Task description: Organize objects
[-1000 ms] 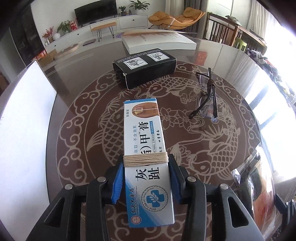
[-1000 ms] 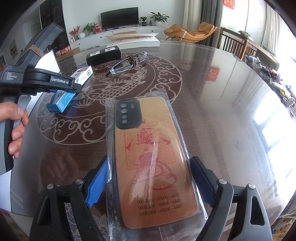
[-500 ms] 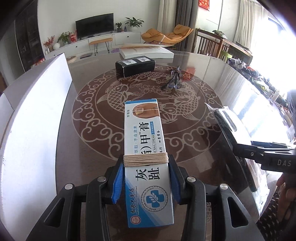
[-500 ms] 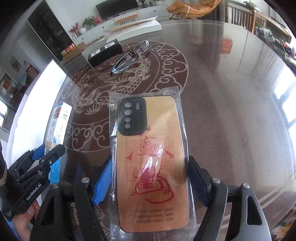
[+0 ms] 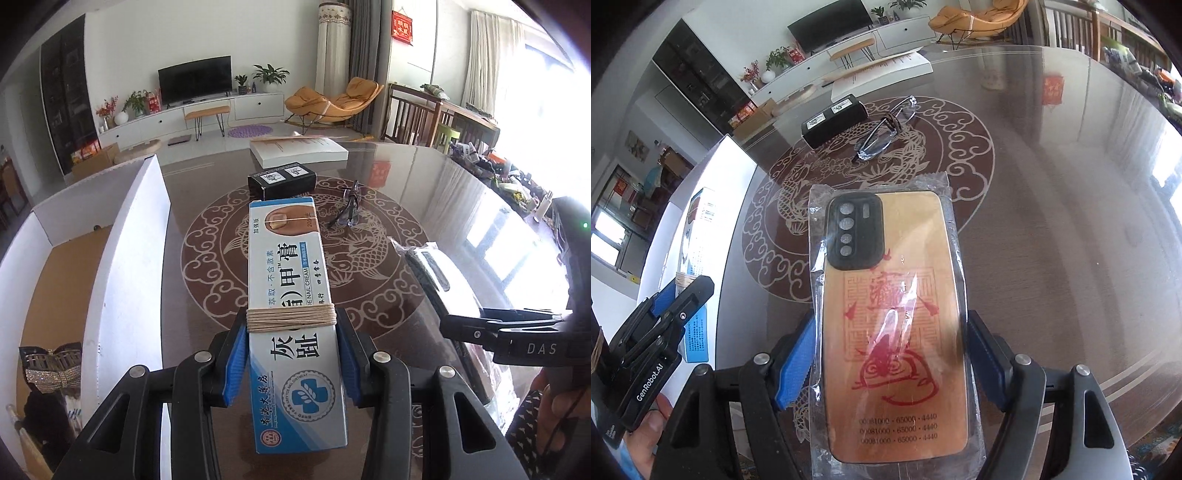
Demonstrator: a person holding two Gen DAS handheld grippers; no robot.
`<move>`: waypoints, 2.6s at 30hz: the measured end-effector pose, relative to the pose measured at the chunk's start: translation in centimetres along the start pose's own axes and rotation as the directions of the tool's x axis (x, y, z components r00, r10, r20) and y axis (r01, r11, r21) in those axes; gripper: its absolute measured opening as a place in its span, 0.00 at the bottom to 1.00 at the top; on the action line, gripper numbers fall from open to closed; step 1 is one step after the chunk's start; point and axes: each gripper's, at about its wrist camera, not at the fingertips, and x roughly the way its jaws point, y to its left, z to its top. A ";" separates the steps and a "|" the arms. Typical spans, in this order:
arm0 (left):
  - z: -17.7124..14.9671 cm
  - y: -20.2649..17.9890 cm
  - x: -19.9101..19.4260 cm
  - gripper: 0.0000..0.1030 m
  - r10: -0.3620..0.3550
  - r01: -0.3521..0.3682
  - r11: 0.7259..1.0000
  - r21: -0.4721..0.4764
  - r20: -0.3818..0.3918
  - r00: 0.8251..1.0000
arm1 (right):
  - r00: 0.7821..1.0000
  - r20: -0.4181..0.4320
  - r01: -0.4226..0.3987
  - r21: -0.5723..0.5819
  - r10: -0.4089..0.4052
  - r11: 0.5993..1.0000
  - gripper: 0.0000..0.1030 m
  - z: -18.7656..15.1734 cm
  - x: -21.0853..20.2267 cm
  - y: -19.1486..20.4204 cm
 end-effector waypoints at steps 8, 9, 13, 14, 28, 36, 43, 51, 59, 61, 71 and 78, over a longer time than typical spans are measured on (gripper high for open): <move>-0.3 12.2 -9.5 0.42 0.033 -0.014 0.980 -0.198 0.092 0.995 | 0.974 0.020 -0.215 -0.223 0.225 0.951 0.74 1.2 -2.7 16.2; -0.7 14.3 -10.4 0.42 0.073 -0.051 0.973 -0.225 0.090 0.993 | 0.965 0.015 -0.248 -0.258 0.261 0.934 0.74 1.1 -2.9 18.8; -2.8 22.0 -11.2 0.42 0.237 -0.222 0.932 -0.288 0.018 0.971 | 0.928 -0.044 -0.358 -0.371 0.369 0.857 0.74 0.7 -1.8 28.0; -3.4 23.6 -10.8 0.43 0.268 -0.261 0.918 -0.298 -0.020 0.963 | 0.922 -0.055 -0.374 -0.390 0.384 0.842 0.74 0.5 -1.2 29.9; -4.8 24.3 -9.7 0.84 0.411 -0.384 0.841 -0.381 -0.012 0.911 | 0.961 0.124 -0.196 -0.335 0.249 0.922 0.90 0.5 2.0 22.5; -1.5 12.4 -9.1 0.85 0.182 -0.157 0.967 -0.202 0.112 0.977 | 0.946 0.239 0.261 -0.171 -0.217 0.950 0.91 0.9 3.3 6.2; -2.0 0.9 -5.1 0.99 -0.101 0.101 0.993 -0.059 0.010 0.995 | 0.871 0.272 0.443 -0.080 -0.408 0.893 0.91 -1.5 3.2 -0.9; -4.2 -4.5 3.1 0.99 -0.028 0.030 0.999 0.015 -0.119 0.992 | 0.867 0.279 0.445 -0.064 -0.412 0.893 0.91 -1.5 2.3 -1.3; -4.8 -3.7 7.3 0.99 0.083 -0.080 0.996 0.029 -0.116 0.990 | 0.881 0.252 0.425 -0.050 -0.401 0.904 0.91 -1.2 3.3 -1.4; -4.7 -3.6 8.0 0.99 0.107 -0.103 0.994 0.041 -0.110 0.988 | 0.886 0.243 0.419 -0.048 -0.396 0.907 0.91 -1.1 3.4 -1.4; -4.1 -1.6 9.5 0.99 0.115 -0.118 0.993 -0.015 -0.138 0.984 | 0.901 0.225 0.385 -0.023 -0.370 0.923 0.91 -1.1 3.6 -1.9; -3.4 -1.3 10.2 1.00 0.114 -0.116 0.993 -0.005 -0.149 0.982 | 0.905 0.218 0.376 -0.012 -0.364 0.927 0.93 -1.0 3.6 -2.1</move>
